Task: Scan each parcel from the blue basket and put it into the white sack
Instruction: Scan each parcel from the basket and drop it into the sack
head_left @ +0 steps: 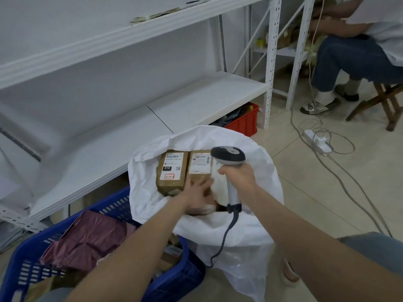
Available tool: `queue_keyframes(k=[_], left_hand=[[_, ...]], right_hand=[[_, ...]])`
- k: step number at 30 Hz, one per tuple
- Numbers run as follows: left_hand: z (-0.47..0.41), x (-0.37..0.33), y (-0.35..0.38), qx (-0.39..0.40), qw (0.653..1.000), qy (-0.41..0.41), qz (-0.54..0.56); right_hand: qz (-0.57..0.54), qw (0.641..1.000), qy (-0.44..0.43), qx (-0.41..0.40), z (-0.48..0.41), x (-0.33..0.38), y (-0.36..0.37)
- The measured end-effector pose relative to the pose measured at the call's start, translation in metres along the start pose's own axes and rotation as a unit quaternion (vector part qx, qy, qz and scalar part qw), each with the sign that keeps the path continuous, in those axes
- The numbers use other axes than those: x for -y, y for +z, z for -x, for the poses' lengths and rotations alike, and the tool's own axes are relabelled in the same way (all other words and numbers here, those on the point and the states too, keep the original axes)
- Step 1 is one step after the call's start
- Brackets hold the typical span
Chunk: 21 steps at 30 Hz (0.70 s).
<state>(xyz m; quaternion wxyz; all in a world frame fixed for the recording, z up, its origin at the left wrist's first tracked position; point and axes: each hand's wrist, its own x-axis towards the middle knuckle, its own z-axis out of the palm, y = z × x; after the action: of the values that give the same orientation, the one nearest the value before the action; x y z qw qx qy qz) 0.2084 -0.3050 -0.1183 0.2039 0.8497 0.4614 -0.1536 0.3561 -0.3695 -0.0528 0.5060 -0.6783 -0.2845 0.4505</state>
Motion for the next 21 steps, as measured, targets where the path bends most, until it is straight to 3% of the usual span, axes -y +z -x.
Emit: queue_keyframes(k=[3,9,11,12,14,15,17,18,19,20,21], left_hand=[[-0.018,-0.017,0.020,0.053,0.999,0.002,0.007],[-0.015,-0.006,0.010,0.039,0.994,0.005,0.099],[0.002,-0.001,0.001,-0.053,0.979,0.035,0.191],[0.013,0.005,0.000,-0.154,0.965,0.013,0.213],[0.035,0.026,0.007,-0.354,0.906,-0.147,0.178],[0.043,0.044,0.017,-0.389,0.862,-0.264,0.190],[0.062,0.065,0.037,-0.313,0.744,-0.461,0.369],[0.070,0.067,0.048,-0.255,0.668,-0.480,0.509],[0.075,0.065,0.058,-0.211,0.595,-0.438,0.641],[0.080,0.057,0.065,-0.165,0.538,-0.372,0.738],[0.083,0.051,0.065,-0.152,0.516,-0.334,0.774]], right_hand=[[0.001,0.999,0.036,0.008,-0.006,-0.018,0.008],[0.004,0.998,0.053,-0.016,-0.011,-0.037,0.005],[0.026,0.998,0.050,-0.014,-0.010,-0.040,0.007],[0.027,0.999,0.047,-0.006,-0.008,-0.040,0.008],[0.015,0.999,0.033,0.020,0.000,-0.038,0.013],[0.010,0.999,0.033,0.036,0.004,-0.037,0.018],[0.022,0.995,0.056,0.084,0.010,-0.039,0.031],[0.038,0.991,0.066,0.107,0.013,-0.041,0.039],[0.063,0.988,0.067,0.122,0.015,-0.043,0.047],[0.097,0.984,0.067,0.135,0.016,-0.047,0.053],[0.129,0.979,0.066,0.144,0.017,-0.047,0.057]])
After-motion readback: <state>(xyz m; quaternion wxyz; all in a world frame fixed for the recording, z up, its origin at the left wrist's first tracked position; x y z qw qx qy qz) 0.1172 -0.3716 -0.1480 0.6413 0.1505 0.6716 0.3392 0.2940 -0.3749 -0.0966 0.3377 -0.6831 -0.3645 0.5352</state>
